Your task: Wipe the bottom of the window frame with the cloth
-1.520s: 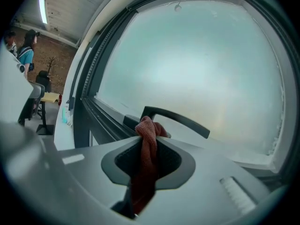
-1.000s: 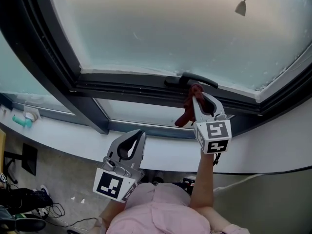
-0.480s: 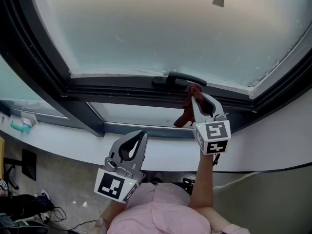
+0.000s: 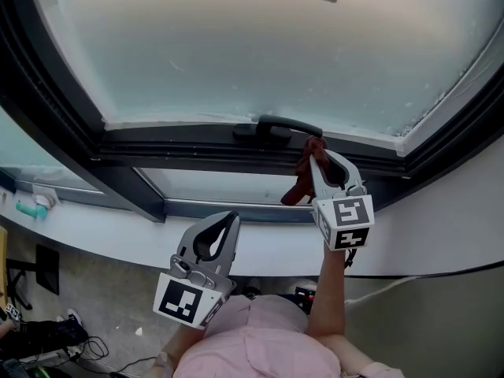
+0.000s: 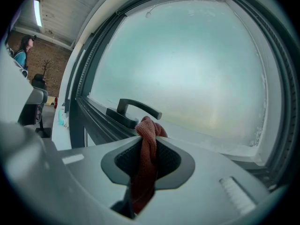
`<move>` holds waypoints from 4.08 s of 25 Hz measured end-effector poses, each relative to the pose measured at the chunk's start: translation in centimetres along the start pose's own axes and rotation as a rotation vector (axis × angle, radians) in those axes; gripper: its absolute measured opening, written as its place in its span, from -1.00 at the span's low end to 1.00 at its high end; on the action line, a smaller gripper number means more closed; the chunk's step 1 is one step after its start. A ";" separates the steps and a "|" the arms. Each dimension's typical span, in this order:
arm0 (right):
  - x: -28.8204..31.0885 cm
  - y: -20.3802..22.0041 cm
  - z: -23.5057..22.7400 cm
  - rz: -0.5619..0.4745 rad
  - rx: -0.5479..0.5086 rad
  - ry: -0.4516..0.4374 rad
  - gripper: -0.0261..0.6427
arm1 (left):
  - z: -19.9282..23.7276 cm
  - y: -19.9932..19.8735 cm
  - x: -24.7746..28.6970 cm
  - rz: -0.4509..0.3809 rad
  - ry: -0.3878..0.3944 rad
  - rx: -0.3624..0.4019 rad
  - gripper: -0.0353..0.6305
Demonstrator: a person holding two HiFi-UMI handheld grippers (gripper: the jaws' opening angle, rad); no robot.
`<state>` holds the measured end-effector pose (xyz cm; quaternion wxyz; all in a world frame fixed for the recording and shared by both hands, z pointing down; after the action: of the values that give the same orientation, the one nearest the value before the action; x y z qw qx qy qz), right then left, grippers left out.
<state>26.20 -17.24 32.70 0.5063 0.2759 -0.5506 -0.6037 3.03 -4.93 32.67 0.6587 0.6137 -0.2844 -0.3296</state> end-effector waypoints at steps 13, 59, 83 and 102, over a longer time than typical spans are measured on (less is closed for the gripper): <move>-0.7 0.7 -1.7 -0.013 0.016 -0.002 -0.73 | -1.2 0.2 1.4 0.004 0.012 -0.004 -0.90; -2.8 2.5 -6.1 -0.016 0.016 0.035 -0.73 | -5.4 0.9 3.0 -0.011 0.014 0.010 -0.90; -3.0 2.8 -6.8 -0.035 0.015 0.020 -0.72 | -5.6 0.9 5.8 -0.037 0.077 0.015 -0.90; -4.0 3.6 -9.1 -0.002 0.038 0.068 -0.72 | -6.2 0.2 6.7 -0.045 0.110 0.031 -0.90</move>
<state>36.76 -16.70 32.98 0.5188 0.3062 -0.5440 -0.5840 11.99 -6.33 32.19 0.6560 0.6473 -0.2391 -0.3059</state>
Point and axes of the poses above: the fingertips, and each gripper's own axes: x forward along the fingers, z to its left, y out of its underside, the point moved 8 cm from there along -x, backward along the fingers
